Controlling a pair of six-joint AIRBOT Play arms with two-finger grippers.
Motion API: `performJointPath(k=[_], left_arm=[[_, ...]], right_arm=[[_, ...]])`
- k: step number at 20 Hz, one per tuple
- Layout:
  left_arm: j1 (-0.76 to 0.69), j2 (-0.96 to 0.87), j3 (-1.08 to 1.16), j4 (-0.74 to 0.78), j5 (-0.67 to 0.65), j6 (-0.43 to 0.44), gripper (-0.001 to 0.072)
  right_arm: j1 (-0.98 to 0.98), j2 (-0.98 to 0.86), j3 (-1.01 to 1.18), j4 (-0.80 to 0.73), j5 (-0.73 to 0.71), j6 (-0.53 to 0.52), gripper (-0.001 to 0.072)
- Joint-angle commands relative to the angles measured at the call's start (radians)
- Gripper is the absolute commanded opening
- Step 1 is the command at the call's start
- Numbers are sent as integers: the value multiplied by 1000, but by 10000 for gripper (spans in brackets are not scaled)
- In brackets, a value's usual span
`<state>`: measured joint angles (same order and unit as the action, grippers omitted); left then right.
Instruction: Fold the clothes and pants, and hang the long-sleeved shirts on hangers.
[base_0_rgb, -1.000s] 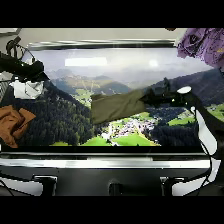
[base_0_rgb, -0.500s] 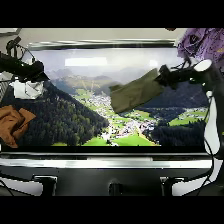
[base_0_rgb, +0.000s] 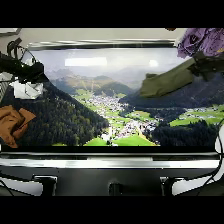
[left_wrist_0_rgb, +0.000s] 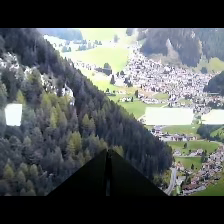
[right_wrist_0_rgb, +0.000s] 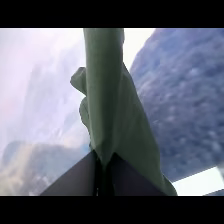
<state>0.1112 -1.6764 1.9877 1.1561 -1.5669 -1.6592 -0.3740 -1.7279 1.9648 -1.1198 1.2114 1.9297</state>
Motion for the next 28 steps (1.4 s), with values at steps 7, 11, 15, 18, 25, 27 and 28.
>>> performJointPath(k=[7,11,15,18,25,27,28], left_arm=[[-1,0,0,0,-24,-2,21],[-1,0,0,0,-29,-2,21],[-1,0,0,0,-46,-2,21],[-1,0,0,0,-49,-5,21],[-19,0,0,-3,-50,-10,21],[-26,0,0,-3,-50,-9,21],[-31,0,0,-3,-50,-9,21]], right_arm=[[-276,72,21,-389,180,69,22],[-375,119,-80,-480,256,68,24],[-426,237,-359,-503,190,70,24],[-426,348,-604,-552,133,94,24],[-426,506,-949,-642,57,152,25],[-426,509,-986,-673,58,152,25],[-426,509,-998,-682,58,152,25]])
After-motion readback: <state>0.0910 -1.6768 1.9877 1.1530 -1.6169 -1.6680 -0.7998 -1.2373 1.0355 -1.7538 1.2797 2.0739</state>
